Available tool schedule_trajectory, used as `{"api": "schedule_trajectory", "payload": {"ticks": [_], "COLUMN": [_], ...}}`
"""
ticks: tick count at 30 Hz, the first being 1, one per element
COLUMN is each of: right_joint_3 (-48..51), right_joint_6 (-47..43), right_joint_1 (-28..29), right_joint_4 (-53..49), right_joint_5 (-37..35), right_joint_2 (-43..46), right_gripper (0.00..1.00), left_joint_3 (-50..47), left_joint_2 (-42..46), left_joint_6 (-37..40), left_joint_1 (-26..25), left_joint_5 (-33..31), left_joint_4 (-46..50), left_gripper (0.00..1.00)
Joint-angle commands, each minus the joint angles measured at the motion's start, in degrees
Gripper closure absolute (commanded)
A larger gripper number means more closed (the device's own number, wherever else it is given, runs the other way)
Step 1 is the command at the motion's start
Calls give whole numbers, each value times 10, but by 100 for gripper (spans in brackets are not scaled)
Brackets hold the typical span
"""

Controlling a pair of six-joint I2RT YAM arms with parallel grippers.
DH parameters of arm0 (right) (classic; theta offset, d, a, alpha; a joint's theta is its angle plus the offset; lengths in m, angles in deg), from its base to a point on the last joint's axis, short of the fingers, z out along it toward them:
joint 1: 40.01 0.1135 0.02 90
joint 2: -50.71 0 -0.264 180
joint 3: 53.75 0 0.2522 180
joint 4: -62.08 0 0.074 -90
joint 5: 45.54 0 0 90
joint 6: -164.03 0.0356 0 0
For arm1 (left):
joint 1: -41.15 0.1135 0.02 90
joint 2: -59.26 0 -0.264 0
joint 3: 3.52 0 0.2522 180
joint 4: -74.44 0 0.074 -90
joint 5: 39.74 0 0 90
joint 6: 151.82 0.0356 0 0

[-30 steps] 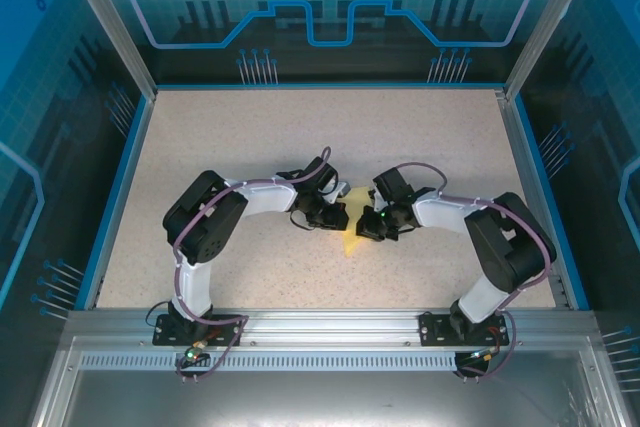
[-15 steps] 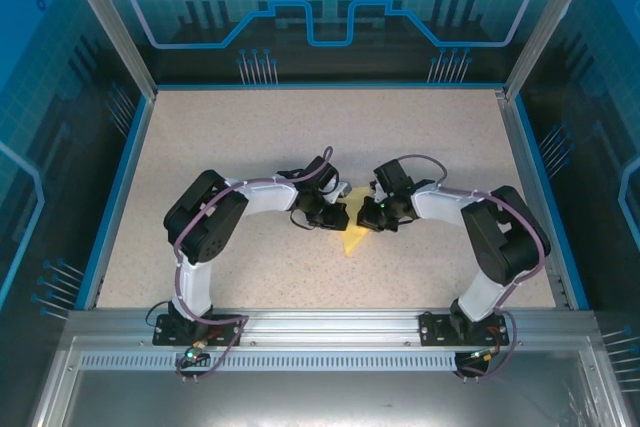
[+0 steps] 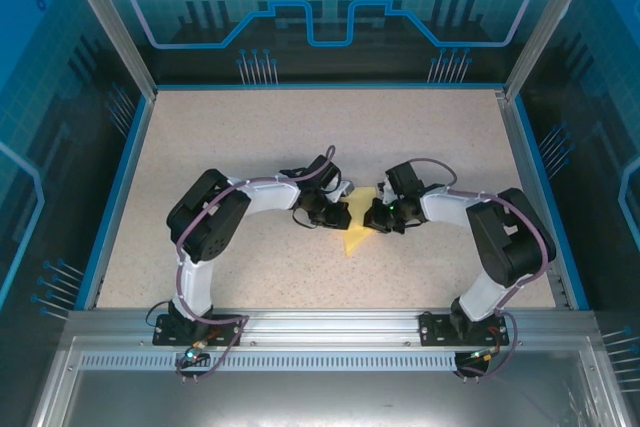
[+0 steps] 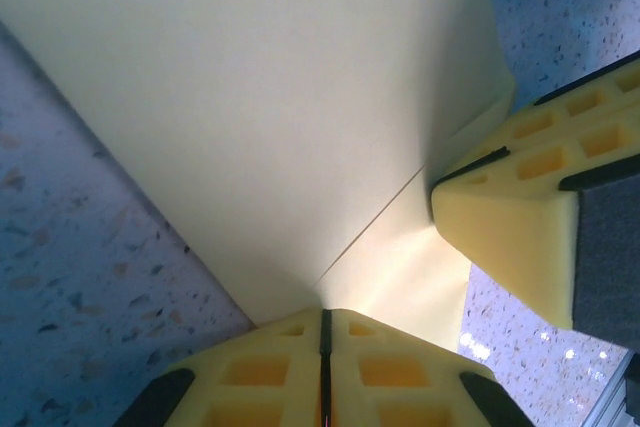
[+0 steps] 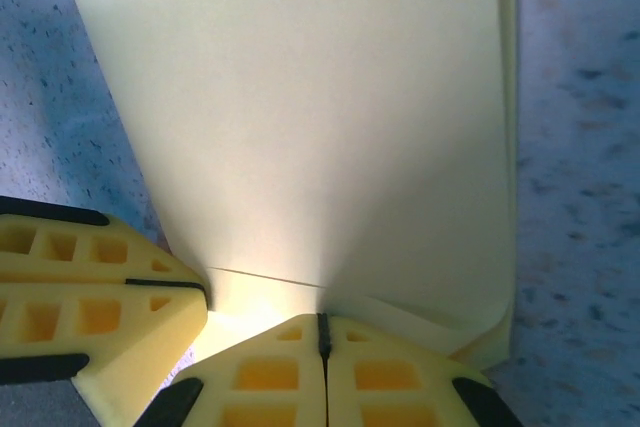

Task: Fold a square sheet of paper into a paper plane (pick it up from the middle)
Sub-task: Third fold the triangle at the center of the table.

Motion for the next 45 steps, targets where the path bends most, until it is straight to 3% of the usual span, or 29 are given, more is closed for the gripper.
{"api": "schedule_trajectory", "payload": {"ticks": [1, 11, 14, 19, 29, 45], "right_joint_3": [33, 36, 28, 28, 7, 28], "right_joint_6": [-15, -39, -65, -44, -1, -18], "right_joint_1": [-35, -53, -38, -14, 31, -25], "right_joint_4": [-29, -61, -74, -51, 27, -33], "right_joint_5": [-35, -56, -87, -59, -47, -97], "right_joint_2": [0, 76, 104, 130, 60, 26], "right_gripper": [94, 94, 94, 94, 95, 96], "left_joint_3": [-9, -6, -5, -2, 7, 10], "left_joint_2": [-43, -47, -47, -44, -45, -48], "left_joint_6": [23, 31, 33, 36, 39, 48], "left_joint_1": [1, 1, 1, 1, 1, 1], "left_joint_5": [-48, -47, -46, -45, -41, -44], "left_joint_4": [65, 75, 76, 79, 80, 88], "left_gripper": [91, 91, 91, 91, 91, 91]}}
